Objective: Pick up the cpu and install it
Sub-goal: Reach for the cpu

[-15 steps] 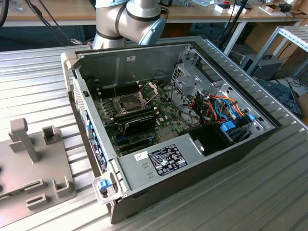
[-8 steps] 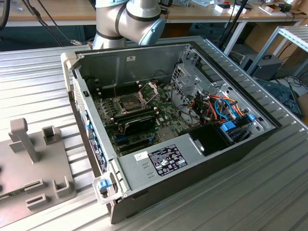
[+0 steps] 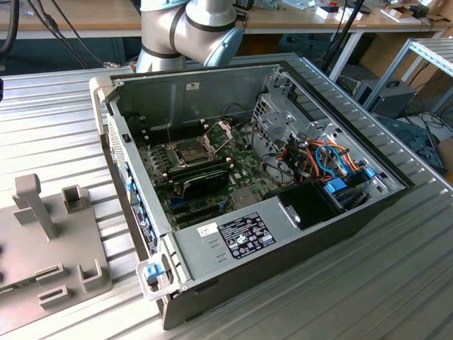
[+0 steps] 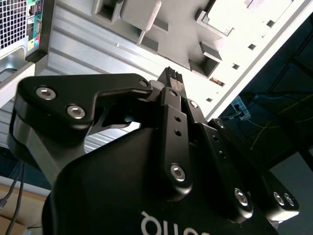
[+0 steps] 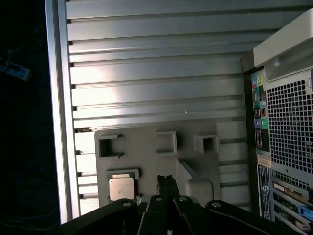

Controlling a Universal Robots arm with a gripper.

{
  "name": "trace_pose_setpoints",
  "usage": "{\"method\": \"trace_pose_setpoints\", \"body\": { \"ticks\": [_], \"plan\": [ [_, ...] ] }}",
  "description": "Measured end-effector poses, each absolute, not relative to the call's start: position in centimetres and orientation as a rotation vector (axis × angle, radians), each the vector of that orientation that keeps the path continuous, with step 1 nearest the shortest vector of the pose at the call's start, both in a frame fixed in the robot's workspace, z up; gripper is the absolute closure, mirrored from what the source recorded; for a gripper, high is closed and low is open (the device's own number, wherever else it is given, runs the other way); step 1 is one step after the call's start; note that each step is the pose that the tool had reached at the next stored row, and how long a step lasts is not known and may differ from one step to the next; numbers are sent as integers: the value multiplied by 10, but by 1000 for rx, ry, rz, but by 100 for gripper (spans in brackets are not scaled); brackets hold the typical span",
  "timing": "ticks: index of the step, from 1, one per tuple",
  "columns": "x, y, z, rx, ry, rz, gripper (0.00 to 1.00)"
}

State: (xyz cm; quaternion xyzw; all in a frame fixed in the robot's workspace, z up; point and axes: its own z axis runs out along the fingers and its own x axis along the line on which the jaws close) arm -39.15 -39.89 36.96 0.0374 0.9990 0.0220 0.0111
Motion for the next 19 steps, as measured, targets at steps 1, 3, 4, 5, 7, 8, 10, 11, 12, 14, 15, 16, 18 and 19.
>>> {"method": "trace_pose_setpoints", "body": {
  "ticks": [1,3,4,5,7,8,10,11,12,14,15,16,18,19],
  "plan": [
    [-391,-399,369,117,3116,69,89],
    [-391,-399,369,117,3116,69,89],
    [-391,-399,369,117,3116,69,89],
    [-391,-399,369,117,3116,69,89],
    [-391,-399,368,117,3116,69,89],
    [-391,-399,367,117,3116,69,89],
    [-391,-399,365,117,3116,69,89],
    [-391,-399,364,117,3116,69,89],
    [-391,-399,361,117,3116,69,89],
    [-392,-399,359,117,3116,69,89],
    [-393,-399,358,117,3116,69,89],
    [-398,-399,356,117,3116,69,89],
    [-402,-399,354,117,3116,69,89],
    [-405,-399,353,117,3116,69,89]
  ]
}}
